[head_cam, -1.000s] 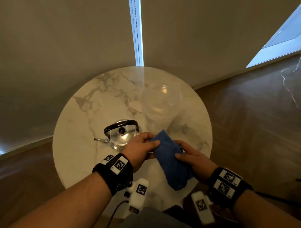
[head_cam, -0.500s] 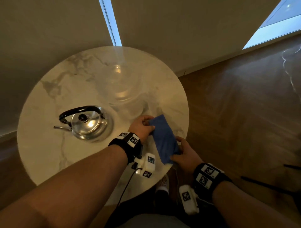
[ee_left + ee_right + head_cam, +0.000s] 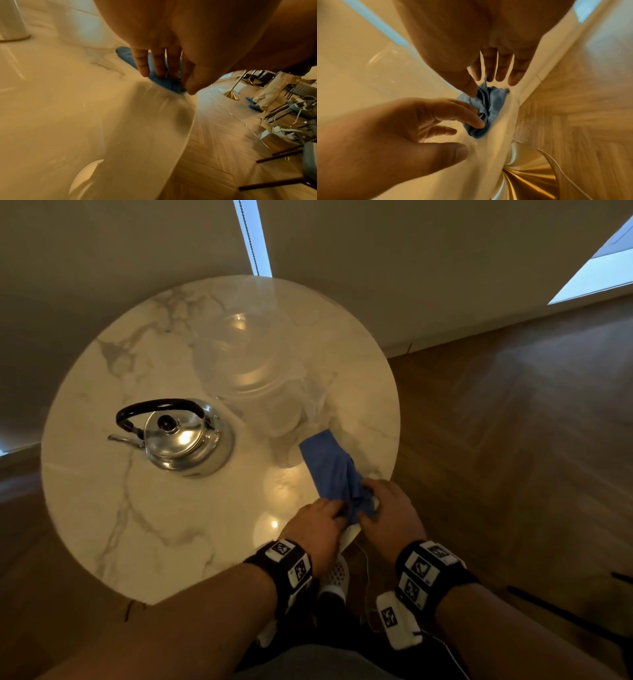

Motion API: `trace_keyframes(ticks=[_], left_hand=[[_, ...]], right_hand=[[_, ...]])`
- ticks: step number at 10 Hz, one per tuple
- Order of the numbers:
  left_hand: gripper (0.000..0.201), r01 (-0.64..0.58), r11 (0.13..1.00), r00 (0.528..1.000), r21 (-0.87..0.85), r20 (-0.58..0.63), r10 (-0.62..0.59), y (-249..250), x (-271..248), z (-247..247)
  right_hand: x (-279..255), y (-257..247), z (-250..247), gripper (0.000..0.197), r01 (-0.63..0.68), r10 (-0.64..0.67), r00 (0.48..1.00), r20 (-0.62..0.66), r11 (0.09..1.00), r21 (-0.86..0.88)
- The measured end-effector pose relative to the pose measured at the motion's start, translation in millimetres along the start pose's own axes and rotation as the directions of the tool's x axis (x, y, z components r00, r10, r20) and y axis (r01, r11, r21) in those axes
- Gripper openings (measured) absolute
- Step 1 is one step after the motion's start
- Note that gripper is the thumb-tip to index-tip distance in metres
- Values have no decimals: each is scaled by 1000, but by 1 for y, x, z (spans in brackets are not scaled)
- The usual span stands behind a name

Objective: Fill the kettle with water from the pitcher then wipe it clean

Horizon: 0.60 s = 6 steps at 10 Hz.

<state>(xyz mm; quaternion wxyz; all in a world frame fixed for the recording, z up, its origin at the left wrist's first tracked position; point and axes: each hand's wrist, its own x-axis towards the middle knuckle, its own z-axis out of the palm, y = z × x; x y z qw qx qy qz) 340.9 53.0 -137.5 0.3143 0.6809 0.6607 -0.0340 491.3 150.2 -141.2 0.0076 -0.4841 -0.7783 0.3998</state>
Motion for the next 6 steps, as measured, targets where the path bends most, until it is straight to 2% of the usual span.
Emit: trace_keyframes(ticks=[1, 2, 4, 5, 6], left_hand=[[64, 19, 1000, 998, -2, 53, -19, 3, -1, -1], [69, -9, 1000, 999, -2, 40, 10, -4, 1, 2], [53, -66, 988, 996, 139, 70, 57, -21, -33, 10], [49, 0, 996, 999, 86, 52, -4, -41, -76, 10], [31, 251, 956, 966, -152, 96, -239, -79, -141, 17]], right_hand=[[0, -2, 1, 47, 179, -180, 984, 10, 966, -186], [6, -2, 14, 43, 268, -227, 958, 176, 927, -264], [17, -2, 15, 53, 206, -108, 944, 311, 930, -304], [9, -10, 3, 54, 162, -53, 932, 358, 946, -282], [-18, -16, -13, 59, 92, 38, 892, 451, 961, -262]])
